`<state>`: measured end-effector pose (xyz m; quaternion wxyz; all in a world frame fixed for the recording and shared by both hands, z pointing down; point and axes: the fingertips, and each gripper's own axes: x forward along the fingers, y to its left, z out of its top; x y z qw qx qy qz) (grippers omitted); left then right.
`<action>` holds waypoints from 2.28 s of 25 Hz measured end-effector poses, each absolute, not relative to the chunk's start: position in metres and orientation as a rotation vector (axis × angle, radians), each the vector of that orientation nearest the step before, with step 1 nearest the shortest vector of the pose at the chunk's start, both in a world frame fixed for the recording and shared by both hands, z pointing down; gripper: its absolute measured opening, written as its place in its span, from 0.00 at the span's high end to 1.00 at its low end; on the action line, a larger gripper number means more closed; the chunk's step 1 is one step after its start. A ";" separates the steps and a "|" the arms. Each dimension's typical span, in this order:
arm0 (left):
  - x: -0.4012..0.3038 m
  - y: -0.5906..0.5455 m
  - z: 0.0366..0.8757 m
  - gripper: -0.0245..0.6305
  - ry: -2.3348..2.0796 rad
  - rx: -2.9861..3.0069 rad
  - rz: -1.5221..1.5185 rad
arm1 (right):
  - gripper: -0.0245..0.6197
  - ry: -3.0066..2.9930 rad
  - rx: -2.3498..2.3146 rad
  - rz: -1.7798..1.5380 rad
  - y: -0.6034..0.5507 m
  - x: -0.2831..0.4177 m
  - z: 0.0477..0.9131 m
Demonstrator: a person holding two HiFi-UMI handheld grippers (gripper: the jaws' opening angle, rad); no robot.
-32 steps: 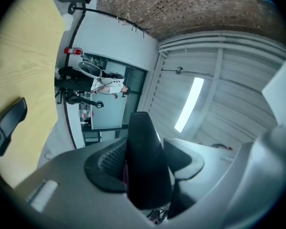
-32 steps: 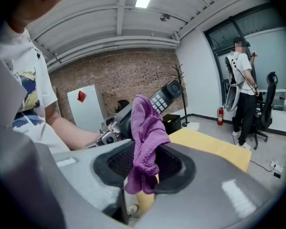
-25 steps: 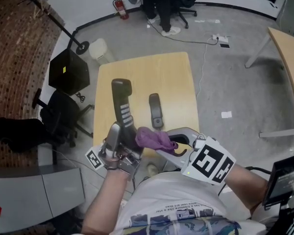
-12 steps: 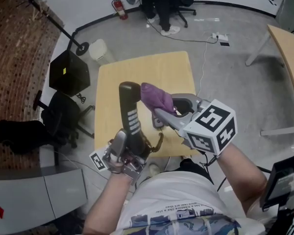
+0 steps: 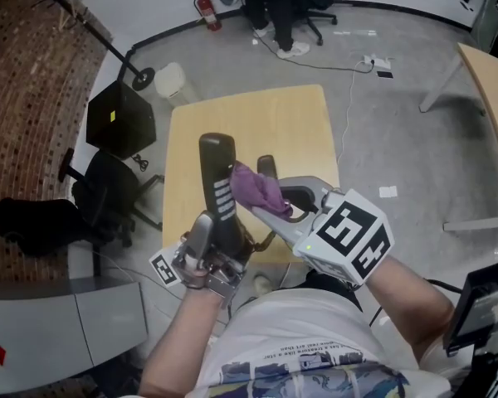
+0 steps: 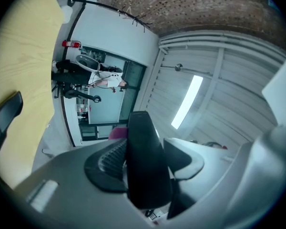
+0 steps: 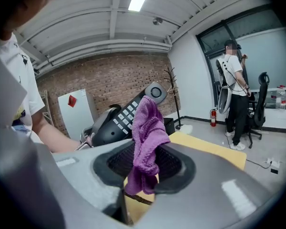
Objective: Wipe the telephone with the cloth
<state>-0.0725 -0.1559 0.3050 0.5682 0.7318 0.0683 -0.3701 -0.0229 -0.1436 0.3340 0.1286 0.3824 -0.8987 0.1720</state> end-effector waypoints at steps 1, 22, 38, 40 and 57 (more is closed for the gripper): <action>-0.073 -0.157 0.305 0.58 0.156 1.722 -0.869 | 0.79 -2.608 1.104 0.492 -0.141 -0.025 0.335; -0.070 -0.177 0.316 0.58 0.079 1.744 -0.853 | 0.79 -2.577 1.036 0.445 -0.098 -0.040 0.351; -0.064 -0.181 0.331 0.58 0.033 1.751 -0.829 | 0.79 -2.546 0.957 0.383 -0.069 -0.041 0.361; -0.063 -0.181 0.334 0.58 0.024 1.752 -0.823 | 0.79 -2.546 0.940 0.379 -0.065 -0.041 0.361; -0.062 -0.173 0.400 0.58 -0.328 1.901 -0.525 | 0.79 -2.456 1.257 0.612 -0.049 0.041 0.390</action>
